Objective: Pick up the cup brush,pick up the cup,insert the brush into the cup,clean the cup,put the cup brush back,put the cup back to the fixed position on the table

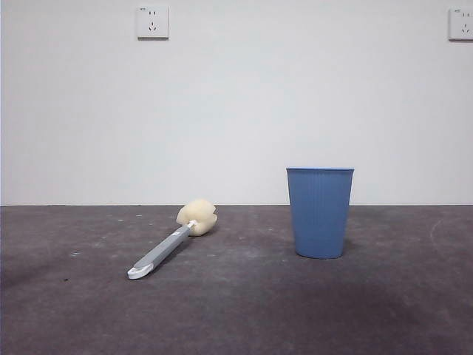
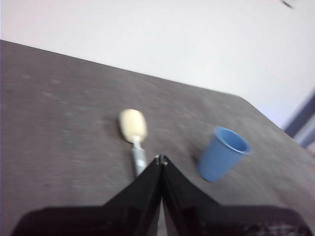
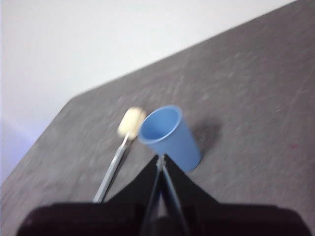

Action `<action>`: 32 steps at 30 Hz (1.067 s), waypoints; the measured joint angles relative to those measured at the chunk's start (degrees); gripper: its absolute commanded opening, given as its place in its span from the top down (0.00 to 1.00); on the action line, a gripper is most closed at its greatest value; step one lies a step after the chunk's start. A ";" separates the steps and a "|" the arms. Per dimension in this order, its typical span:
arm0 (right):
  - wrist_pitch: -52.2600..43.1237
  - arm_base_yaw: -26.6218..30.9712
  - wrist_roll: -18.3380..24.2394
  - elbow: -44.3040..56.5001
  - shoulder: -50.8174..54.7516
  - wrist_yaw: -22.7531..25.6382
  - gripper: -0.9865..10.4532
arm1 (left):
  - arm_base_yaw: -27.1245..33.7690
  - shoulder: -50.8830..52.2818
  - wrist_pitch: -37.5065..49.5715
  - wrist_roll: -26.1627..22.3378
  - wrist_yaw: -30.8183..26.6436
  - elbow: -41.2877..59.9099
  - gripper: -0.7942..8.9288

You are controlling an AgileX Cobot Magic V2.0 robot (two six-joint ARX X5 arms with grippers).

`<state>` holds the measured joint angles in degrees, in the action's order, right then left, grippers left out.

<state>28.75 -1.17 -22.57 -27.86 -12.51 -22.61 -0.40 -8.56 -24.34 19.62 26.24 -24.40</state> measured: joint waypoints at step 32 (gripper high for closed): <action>34.86 -1.55 22.58 -21.38 -18.64 -15.98 0.39 | 0.00 -13.60 -26.75 -18.99 14.99 -16.00 0.35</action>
<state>63.61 -2.72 0.01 -49.23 -31.16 -38.59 -0.40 -22.15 -51.09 0.62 41.23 -40.40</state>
